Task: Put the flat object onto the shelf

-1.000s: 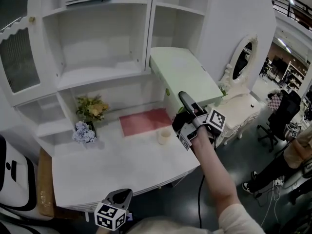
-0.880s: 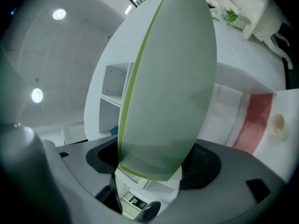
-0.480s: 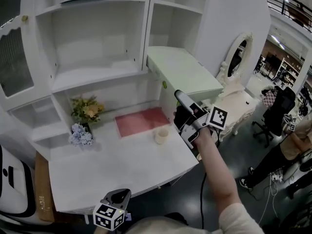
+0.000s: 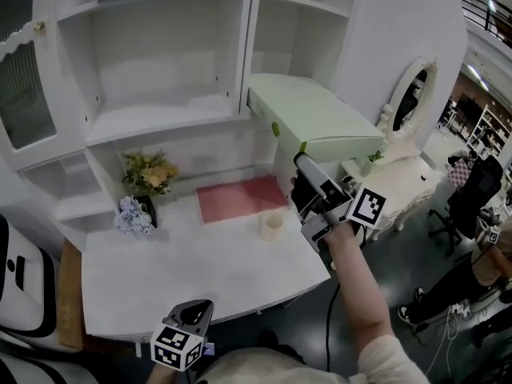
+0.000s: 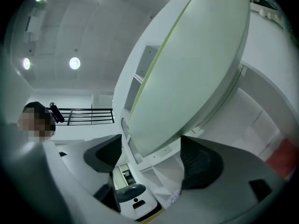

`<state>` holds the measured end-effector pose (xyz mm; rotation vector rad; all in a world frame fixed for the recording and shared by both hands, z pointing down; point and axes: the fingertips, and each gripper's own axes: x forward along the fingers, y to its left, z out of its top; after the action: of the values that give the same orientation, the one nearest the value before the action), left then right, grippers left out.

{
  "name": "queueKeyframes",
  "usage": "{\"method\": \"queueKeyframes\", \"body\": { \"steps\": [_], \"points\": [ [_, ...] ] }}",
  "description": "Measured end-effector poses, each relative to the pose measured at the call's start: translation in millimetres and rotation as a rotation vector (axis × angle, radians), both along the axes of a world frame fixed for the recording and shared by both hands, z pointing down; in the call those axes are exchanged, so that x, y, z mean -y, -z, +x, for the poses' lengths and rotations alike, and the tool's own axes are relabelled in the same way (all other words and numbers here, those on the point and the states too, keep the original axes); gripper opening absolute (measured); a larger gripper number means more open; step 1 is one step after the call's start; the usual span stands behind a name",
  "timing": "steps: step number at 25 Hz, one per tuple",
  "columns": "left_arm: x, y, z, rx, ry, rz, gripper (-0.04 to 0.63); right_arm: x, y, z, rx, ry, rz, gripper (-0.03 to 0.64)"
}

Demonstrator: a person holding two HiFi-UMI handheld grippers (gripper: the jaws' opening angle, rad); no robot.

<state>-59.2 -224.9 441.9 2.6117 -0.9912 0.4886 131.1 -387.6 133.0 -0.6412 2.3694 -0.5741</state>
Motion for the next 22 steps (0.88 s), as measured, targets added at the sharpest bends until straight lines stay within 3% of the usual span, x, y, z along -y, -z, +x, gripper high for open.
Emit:
{"method": "queueKeyframes", "body": {
  "steps": [7, 10, 22],
  "points": [
    [12.3, 9.0, 33.3, 0.013, 0.066, -0.004, 0.014, 7.2, 1.1, 1.4, -0.031, 0.09, 0.011, 0.378],
    [14.5, 8.4, 43.8, 0.02, 0.091, -0.008, 0.014, 12.3, 0.7, 4.3, -0.013, 0.124, 0.012, 0.321],
    [25.7, 8.3, 64.8, 0.031, 0.17, -0.011, 0.014, 30.9, -1.6, 10.7, -0.014, 0.232, 0.01, 0.311]
  ]
}}
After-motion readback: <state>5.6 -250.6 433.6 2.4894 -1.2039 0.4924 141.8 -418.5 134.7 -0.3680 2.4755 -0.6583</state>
